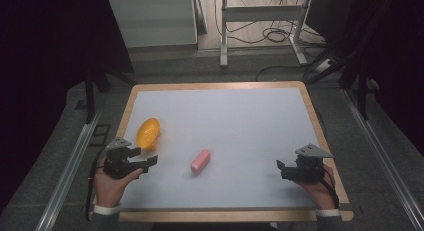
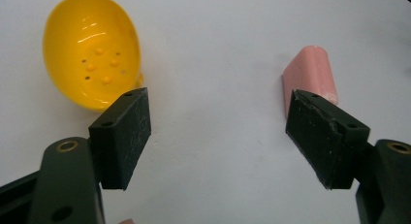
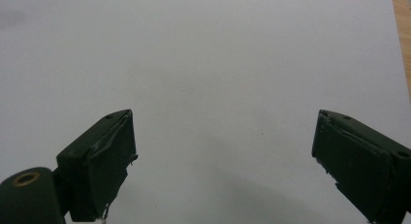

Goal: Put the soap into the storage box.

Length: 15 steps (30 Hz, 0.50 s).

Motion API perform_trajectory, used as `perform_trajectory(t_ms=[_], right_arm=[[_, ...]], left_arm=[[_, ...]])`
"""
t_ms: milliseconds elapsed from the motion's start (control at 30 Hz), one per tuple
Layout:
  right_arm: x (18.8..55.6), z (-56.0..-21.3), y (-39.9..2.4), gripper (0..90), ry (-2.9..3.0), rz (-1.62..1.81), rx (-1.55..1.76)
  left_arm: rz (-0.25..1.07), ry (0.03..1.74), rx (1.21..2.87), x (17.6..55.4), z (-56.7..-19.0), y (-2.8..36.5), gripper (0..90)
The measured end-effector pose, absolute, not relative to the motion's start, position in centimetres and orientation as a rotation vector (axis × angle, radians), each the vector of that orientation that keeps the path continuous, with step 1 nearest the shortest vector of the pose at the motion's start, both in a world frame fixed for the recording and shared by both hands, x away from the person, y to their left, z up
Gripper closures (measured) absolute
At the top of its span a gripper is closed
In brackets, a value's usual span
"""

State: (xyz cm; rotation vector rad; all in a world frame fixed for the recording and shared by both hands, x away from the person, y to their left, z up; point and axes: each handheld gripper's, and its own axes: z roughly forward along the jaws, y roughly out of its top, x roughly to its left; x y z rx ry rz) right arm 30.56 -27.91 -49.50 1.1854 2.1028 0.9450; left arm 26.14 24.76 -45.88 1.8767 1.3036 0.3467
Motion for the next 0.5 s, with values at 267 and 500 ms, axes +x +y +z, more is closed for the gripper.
perform_trajectory(t_ms=[267, 500], right_arm=[[30.6, -49.6, -28.0, 8.3, 2.102, 0.938, 1.188], [30.6, -49.6, -28.0, 8.3, 2.102, 0.935, 1.19]], left_arm=[[0.347, 1.284, 1.895, 26.3, -45.6, 24.0, 24.4], [0.344, 1.271, 1.916, 26.4, -45.4, 23.5, 23.8]])
